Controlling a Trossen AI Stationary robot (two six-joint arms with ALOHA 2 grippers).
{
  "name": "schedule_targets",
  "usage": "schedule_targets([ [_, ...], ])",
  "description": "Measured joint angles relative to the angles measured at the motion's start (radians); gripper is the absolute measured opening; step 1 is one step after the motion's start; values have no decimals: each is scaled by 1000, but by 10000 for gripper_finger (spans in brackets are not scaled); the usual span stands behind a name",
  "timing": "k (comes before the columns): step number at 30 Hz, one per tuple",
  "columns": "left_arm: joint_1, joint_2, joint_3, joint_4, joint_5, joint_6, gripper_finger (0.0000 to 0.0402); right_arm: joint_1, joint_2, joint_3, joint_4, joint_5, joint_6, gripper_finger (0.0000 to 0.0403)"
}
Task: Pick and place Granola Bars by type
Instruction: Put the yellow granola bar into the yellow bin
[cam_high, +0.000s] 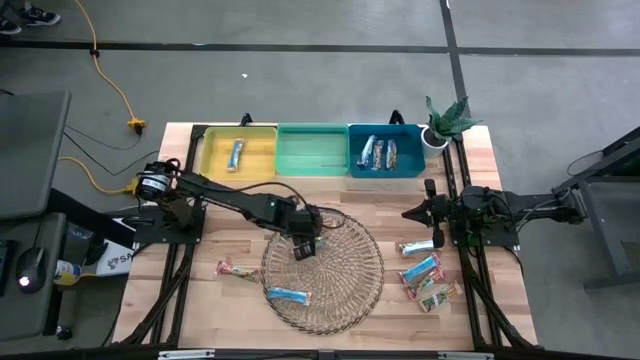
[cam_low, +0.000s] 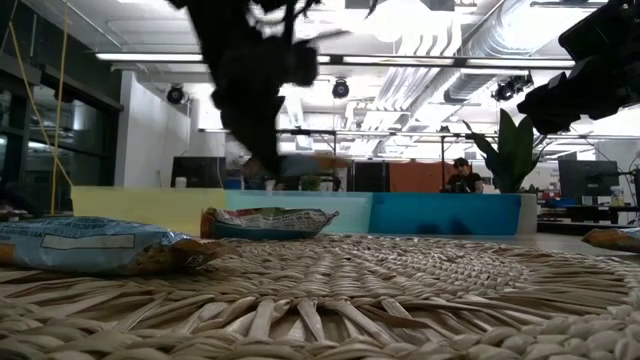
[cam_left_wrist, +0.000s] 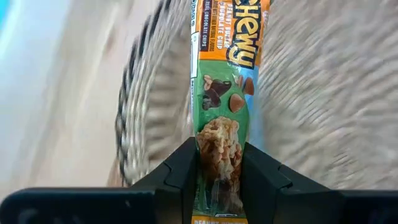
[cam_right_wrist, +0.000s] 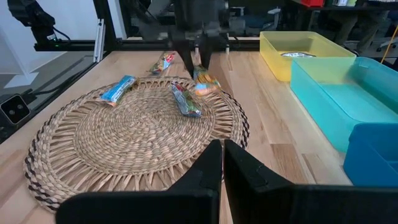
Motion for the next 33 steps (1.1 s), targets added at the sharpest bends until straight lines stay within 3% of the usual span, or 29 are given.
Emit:
schedule_targets([
  [14,28,-34,326,37,34,263,93,0,0,-2,0,0,0,0],
  [28,162,-350,324,73,76,360,93,0,2,-2,-2,0,0,0],
  [33,164,-425,324,35,29,368,94,0,13,-1,6,0,0,0],
])
